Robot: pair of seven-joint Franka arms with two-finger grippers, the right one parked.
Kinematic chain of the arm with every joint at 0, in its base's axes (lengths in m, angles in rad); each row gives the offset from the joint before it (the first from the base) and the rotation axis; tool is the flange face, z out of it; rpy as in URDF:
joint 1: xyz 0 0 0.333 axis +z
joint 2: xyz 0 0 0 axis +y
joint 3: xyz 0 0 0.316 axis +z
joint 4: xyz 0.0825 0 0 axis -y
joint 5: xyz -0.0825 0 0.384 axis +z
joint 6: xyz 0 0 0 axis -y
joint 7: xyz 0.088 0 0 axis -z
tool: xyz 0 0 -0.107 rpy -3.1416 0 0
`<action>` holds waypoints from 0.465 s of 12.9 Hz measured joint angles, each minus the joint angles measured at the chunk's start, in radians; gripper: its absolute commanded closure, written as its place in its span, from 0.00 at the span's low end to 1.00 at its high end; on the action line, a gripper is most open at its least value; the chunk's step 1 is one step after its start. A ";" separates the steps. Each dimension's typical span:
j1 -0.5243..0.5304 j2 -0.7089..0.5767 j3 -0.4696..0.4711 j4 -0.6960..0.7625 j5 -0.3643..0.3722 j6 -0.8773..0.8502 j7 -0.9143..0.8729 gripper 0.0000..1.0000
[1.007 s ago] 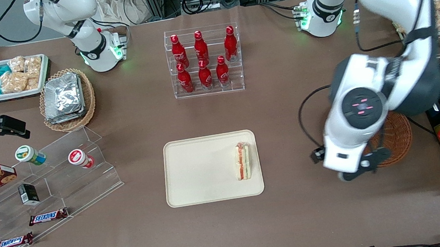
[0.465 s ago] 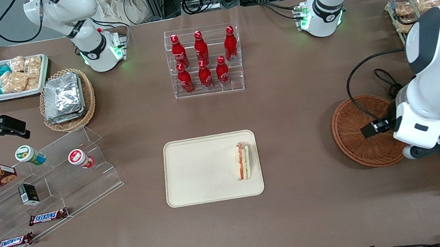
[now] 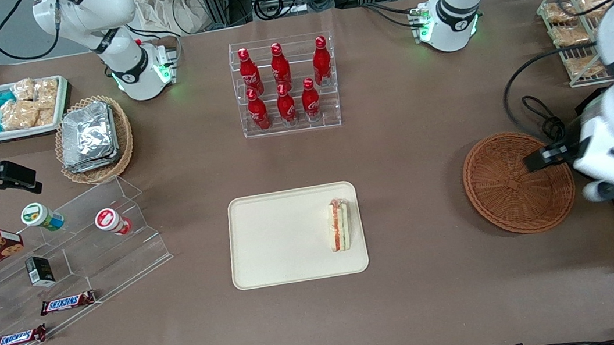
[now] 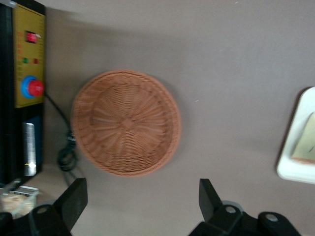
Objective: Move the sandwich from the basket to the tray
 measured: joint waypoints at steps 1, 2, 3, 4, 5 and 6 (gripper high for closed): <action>0.000 -0.044 0.030 -0.038 -0.008 0.004 0.046 0.00; 0.000 -0.091 0.051 -0.081 -0.016 0.012 0.088 0.00; 0.000 -0.135 0.062 -0.123 -0.019 0.018 0.127 0.00; 0.000 -0.177 0.066 -0.164 -0.020 0.022 0.154 0.00; -0.001 -0.217 0.067 -0.202 -0.020 0.024 0.169 0.00; -0.001 -0.255 0.068 -0.236 -0.021 0.025 0.176 0.00</action>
